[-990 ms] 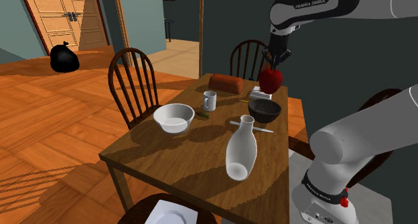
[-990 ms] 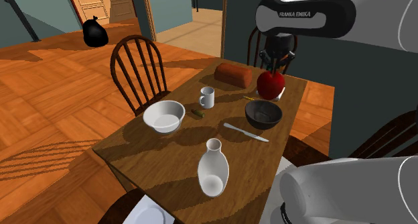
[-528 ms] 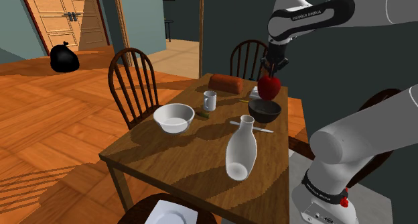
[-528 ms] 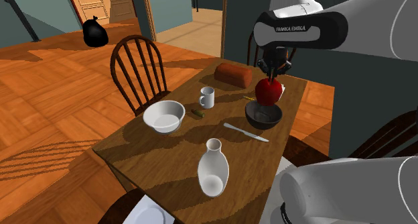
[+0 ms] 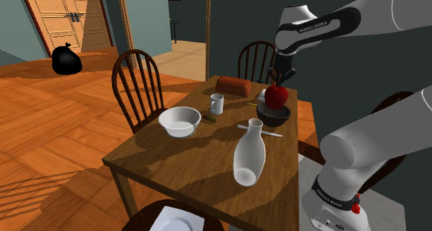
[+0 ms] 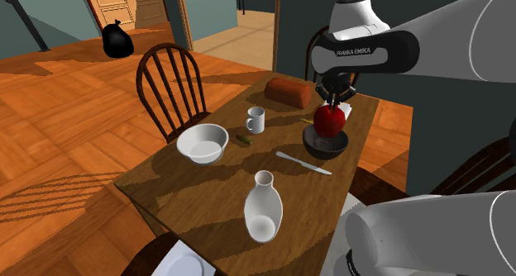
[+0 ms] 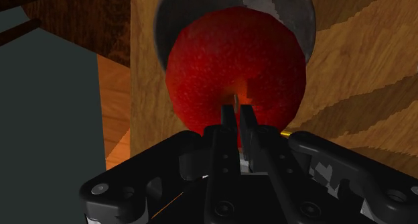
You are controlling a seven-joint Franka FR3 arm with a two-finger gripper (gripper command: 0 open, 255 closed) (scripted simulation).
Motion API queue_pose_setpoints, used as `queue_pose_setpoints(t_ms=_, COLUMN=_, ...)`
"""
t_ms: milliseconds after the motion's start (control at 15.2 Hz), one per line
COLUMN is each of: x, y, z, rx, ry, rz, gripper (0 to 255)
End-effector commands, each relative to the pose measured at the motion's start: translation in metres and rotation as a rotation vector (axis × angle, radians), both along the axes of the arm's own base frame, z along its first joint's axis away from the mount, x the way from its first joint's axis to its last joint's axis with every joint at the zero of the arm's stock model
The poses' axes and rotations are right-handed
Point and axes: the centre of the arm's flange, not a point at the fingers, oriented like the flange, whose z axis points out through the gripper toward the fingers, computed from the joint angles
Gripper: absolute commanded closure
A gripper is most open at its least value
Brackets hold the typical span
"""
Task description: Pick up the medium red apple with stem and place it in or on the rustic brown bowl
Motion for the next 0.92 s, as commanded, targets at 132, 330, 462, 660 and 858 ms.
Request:
queue_pose_setpoints(t_ms=132, x=0.0, y=0.0, z=-0.001, rx=0.0, ry=-0.001, rz=0.0, gripper=255)
queue_pose_setpoints(t_ms=330, x=0.0, y=0.0, z=-0.001, rx=0.0, ry=-0.001, rz=0.0, gripper=255)
queue_pose_setpoints(t_ms=462, x=0.0, y=0.0, z=-0.001, rx=0.0, ry=-0.001, rz=0.0, gripper=0)
queue_pose_setpoints(t_ms=660, x=0.0, y=0.0, z=-0.001, rx=0.0, ry=-0.001, rz=0.0, gripper=0)
queue_pose_setpoints(t_ms=858, x=-0.002, y=0.006, z=0.024, rx=0.0, ry=-0.001, rz=0.0, gripper=0)
